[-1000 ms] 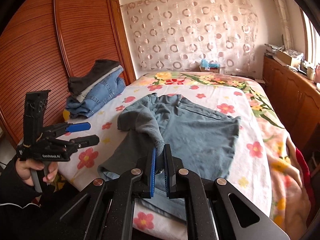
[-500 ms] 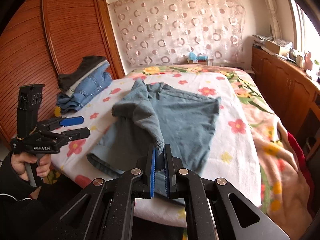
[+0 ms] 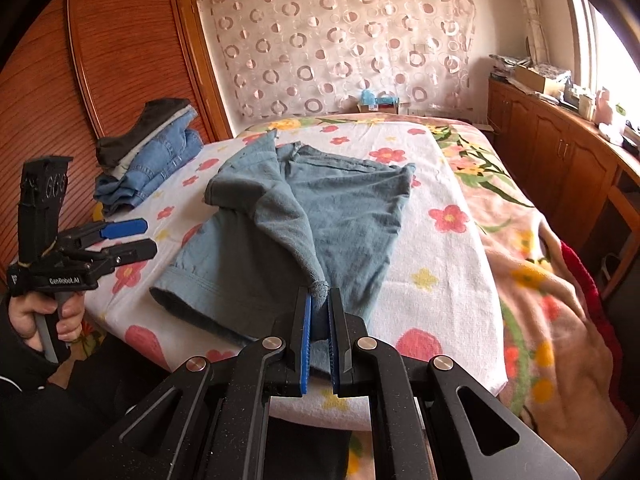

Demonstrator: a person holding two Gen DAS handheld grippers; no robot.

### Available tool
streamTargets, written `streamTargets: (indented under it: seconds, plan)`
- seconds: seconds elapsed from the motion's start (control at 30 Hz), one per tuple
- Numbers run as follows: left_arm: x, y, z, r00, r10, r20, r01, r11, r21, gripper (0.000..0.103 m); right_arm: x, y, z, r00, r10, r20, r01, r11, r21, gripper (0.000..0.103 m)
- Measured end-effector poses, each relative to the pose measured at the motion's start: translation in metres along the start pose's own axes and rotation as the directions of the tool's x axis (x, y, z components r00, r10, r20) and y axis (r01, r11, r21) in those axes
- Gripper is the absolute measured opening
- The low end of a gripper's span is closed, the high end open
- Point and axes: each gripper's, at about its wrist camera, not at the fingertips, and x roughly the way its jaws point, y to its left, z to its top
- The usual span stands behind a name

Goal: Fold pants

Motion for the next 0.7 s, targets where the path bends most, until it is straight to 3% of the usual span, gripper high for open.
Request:
streamTargets:
  seconds: [0.2,0.33,0.47,0.7]
  plan:
    - [0.003,0.000,-0.004,1.000,0.002,-0.008,-0.002,1.000,0.000,0.082,0.016,-0.010,-0.004,0.997,0.002,-0.076,-0.001,1.000,0.022,0.007]
    - [0.000,0.005,-0.003,1.000,0.010,0.001,-0.010,1.000,-0.010,0.082,0.009,-0.013,0.001,0.998,0.015,-0.056,-0.013,0.999,0.040,0.007]
    - [-0.008,0.010,0.001,1.000,0.019,0.023,-0.018,1.000,-0.017,0.082,0.001,-0.017,0.004,0.999,0.005,-0.032,-0.004,0.999,0.038,0.021]
    - [-0.026,0.024,0.010,0.996,0.060,0.068,-0.058,0.998,-0.028,0.082,-0.016,-0.009,0.020,0.999,-0.016,0.035,0.017,1.000,-0.019,0.031]
